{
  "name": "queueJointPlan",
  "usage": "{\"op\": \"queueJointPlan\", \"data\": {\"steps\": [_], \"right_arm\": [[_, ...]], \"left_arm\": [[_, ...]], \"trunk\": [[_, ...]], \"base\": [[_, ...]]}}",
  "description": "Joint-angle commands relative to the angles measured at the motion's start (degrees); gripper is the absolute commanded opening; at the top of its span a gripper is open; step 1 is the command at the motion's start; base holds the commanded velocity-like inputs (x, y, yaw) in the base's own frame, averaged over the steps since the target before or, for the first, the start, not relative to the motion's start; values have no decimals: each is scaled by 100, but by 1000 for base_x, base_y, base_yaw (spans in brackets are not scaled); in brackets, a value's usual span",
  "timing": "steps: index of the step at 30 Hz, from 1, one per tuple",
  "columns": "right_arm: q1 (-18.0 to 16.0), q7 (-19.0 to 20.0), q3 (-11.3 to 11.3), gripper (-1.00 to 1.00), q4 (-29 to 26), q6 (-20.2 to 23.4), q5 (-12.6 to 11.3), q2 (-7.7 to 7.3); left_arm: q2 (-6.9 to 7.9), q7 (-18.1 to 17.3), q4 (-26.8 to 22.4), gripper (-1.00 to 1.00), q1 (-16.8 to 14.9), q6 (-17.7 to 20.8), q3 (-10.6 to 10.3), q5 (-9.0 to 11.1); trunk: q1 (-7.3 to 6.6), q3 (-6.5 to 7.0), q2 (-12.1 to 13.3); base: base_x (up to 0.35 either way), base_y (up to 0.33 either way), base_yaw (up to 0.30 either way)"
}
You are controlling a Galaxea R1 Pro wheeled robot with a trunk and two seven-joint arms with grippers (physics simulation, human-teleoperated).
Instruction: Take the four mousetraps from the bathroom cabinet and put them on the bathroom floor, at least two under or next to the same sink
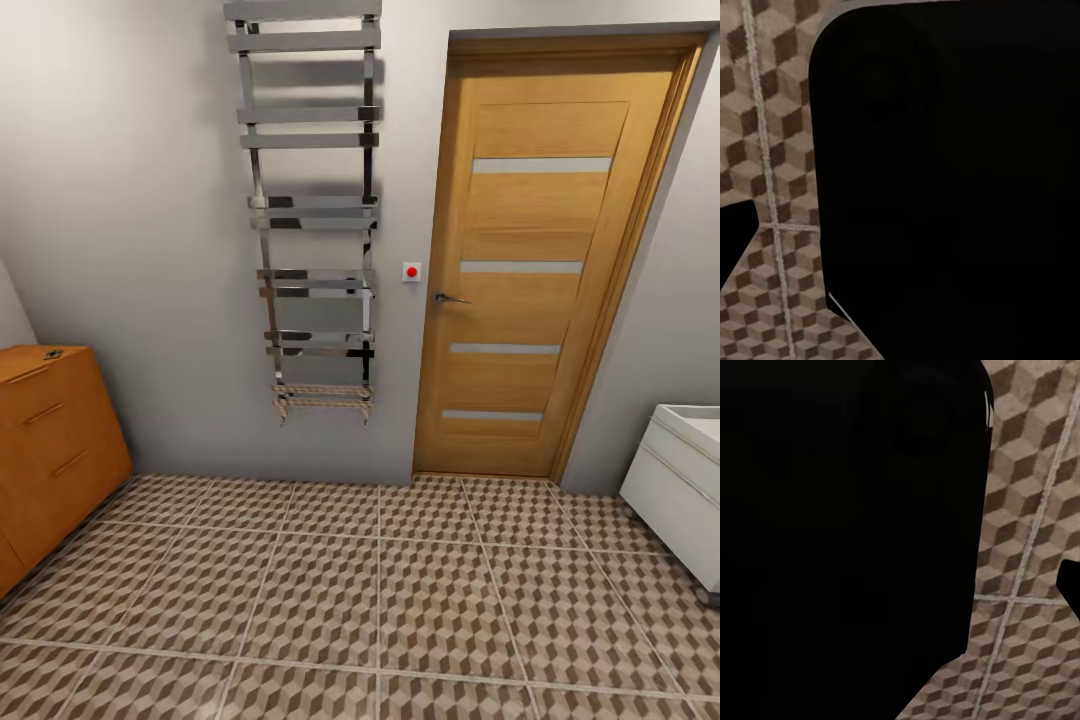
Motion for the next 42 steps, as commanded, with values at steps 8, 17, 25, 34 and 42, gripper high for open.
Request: {"op": "queueJointPlan", "data": {"steps": [8, 17, 25, 34, 42], "right_arm": [[-1, -24, -26, 100, 0, -8, -16, 4], [-1, -28, -3, 100, 0, -12, 7, 2], [-1, -34, 5, 100, 0, -12, 12, 1], [-1, -37, 11, 100, 0, -13, 19, 7], [-1, -37, 15, 100, 0, -13, 22, 9]], "left_arm": [[-6, -1, -34, 100, 2, -20, 5, 1], [-7, 0, -45, 100, 2, -28, 8, 6], [-7, 0, -48, 100, 2, -33, 13, 10], [-7, 0, -53, 100, 2, -34, 14, 11], [-7, 0, -55, 100, 2, -36, 14, 11]], "trunk": [[0, -4, -2], [0, -4, -2], [0, -4, -2], [0, -4, -2], [0, -4, -2]], "base": [[0, 0, 0], [0, 0, 88], [0, 0, 236], [0, 0, 268], [0, 0, 274]]}}
